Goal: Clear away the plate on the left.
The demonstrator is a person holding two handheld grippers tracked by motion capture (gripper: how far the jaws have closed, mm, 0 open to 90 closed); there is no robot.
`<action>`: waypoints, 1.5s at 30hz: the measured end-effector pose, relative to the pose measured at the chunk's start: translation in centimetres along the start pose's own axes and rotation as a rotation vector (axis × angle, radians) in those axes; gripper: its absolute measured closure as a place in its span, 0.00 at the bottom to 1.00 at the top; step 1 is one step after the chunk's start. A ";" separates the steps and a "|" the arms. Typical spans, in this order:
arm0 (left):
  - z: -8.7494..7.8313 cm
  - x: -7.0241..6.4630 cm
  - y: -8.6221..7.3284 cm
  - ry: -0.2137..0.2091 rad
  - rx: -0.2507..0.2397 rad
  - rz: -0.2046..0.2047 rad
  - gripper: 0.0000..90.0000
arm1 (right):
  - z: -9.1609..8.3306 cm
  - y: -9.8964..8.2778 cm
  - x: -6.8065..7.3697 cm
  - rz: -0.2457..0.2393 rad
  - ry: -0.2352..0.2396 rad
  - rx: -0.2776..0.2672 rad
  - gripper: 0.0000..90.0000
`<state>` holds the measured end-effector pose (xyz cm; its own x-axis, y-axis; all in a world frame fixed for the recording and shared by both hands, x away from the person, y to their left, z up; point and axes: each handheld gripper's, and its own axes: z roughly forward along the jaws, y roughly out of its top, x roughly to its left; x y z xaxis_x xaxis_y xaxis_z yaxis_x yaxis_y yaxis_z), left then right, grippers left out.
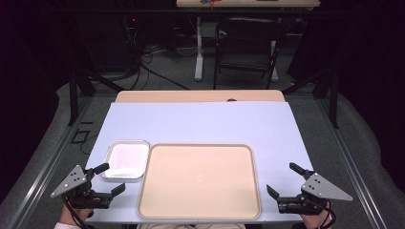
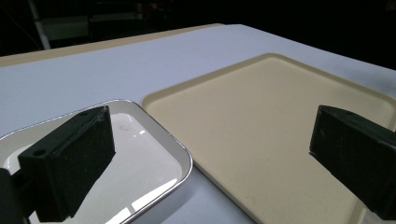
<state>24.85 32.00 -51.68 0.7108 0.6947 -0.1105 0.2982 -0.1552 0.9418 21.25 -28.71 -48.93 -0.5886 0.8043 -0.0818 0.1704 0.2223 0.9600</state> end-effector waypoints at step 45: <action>2.1 3.5 2.2 0.173 0.322 -0.131 0.07 | 0.6 0.0 -0.1 -0.006 0.010 0.055 0.01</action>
<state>29.32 32.59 -50.69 0.5437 0.8271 -0.1425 0.5835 -0.2505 0.7725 21.80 -28.48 -49.13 -0.5973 0.7975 -0.0849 0.2098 0.2575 0.9432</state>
